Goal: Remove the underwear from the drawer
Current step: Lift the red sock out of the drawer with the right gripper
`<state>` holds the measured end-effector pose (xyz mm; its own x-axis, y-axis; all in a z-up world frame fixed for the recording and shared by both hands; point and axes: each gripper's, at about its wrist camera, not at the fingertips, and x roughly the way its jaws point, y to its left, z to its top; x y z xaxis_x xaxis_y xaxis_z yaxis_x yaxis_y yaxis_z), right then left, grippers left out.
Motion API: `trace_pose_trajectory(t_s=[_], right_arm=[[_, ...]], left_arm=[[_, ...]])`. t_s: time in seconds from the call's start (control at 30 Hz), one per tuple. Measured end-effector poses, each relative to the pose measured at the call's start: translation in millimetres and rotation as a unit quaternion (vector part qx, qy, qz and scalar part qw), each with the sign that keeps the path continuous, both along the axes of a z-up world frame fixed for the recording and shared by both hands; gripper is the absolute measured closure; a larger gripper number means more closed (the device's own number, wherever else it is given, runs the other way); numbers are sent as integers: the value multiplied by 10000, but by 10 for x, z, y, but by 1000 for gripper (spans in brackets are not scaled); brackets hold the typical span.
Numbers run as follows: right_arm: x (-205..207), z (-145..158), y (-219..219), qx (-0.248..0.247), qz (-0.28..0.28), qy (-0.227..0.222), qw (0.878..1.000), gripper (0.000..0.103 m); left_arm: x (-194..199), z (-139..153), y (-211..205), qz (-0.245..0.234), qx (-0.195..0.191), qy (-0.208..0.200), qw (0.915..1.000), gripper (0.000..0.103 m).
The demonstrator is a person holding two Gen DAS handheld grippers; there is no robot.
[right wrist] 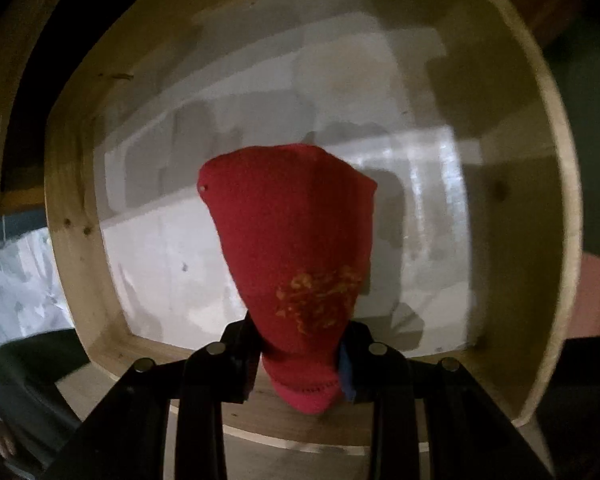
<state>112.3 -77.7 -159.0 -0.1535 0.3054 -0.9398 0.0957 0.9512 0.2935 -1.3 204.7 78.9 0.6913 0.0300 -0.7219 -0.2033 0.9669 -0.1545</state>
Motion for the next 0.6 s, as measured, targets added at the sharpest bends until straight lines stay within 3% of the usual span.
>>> trace_pose_trajectory(t_s=[0.17,0.3,0.33,0.6], right_arm=[[-28,53,-19,-77,301,-313,9990,72],[-98,83,-46,-49,404,-448,9982,72],[-160,63,-232,-36,412,-456,9981,72],[-210,47,-319,223,243,-502,9982,72]], left_arm=[[30,-20,-178,10,348,0,9994,1],[115,-99,-386,-198,567,231,9979,1],[127,-113,-435,-255,623,257,9974,1],[214,-187,-745,-600,1019,392,9922,1]])
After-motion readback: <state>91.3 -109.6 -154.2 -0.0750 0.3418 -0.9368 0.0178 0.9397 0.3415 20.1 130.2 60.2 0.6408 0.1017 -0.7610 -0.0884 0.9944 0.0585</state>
